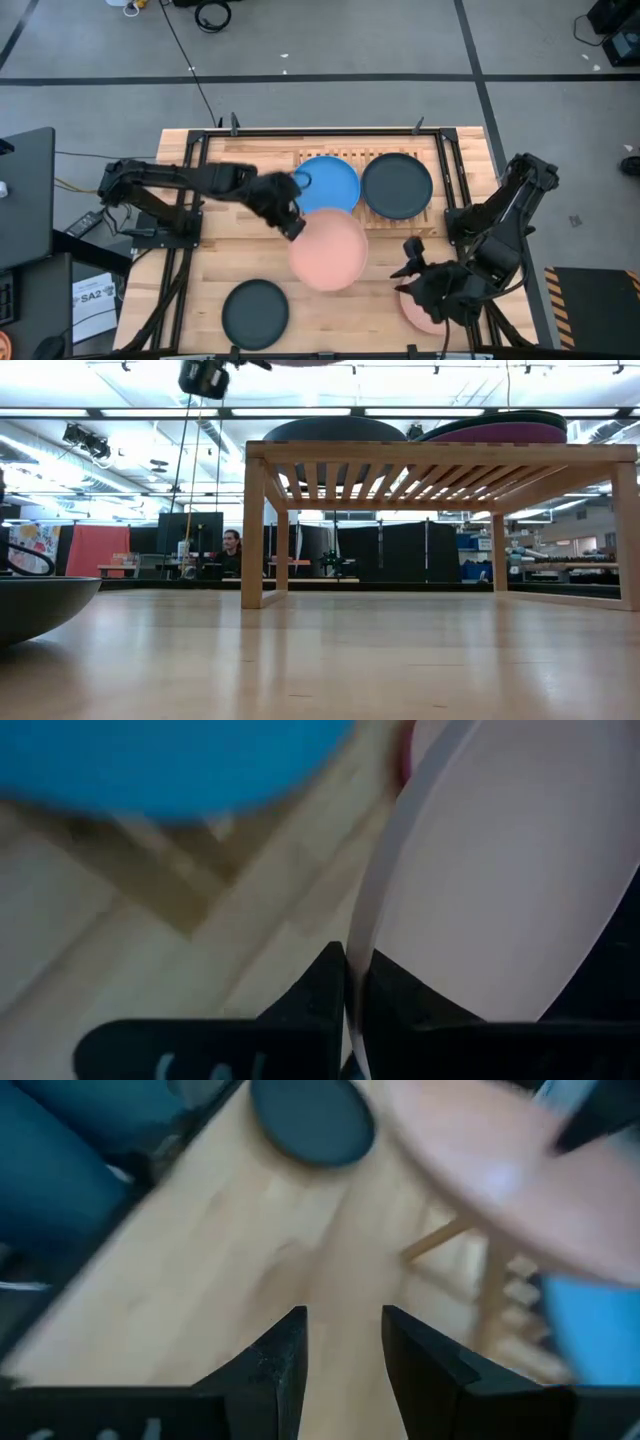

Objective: Place and stack plates onto a shelf
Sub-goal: Stack the left brown plate on top of the blue plate on the shelf, then stack the brown plate on the top of the black plate on the shelf

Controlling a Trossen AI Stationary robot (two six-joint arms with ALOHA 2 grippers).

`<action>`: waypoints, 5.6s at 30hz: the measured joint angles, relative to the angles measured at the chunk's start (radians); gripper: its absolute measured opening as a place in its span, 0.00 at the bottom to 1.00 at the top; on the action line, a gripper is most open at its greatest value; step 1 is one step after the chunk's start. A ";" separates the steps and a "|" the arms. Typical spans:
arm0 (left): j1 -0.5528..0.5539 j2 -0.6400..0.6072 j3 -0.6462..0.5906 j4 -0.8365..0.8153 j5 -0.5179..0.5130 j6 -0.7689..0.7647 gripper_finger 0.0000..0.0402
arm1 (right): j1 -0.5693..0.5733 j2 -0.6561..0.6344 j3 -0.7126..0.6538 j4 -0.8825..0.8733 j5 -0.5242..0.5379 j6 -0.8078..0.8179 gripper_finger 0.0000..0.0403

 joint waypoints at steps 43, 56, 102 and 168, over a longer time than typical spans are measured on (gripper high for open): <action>0.446 0.002 0.000 -0.067 0.063 0.181 0.06 | -0.001 0.072 0.000 -0.031 -0.156 0.172 0.33; 0.445 0.003 0.000 -0.064 0.043 0.181 0.06 | -0.001 0.072 0.000 -0.031 -0.154 0.172 0.33; 0.460 0.004 0.000 -0.055 -0.091 0.749 0.35 | -0.001 0.072 -0.001 -0.030 -0.154 0.176 0.33; -0.308 -0.679 -0.864 0.715 -0.479 0.745 0.35 | -0.059 -0.093 -0.624 -0.112 -0.517 0.879 0.33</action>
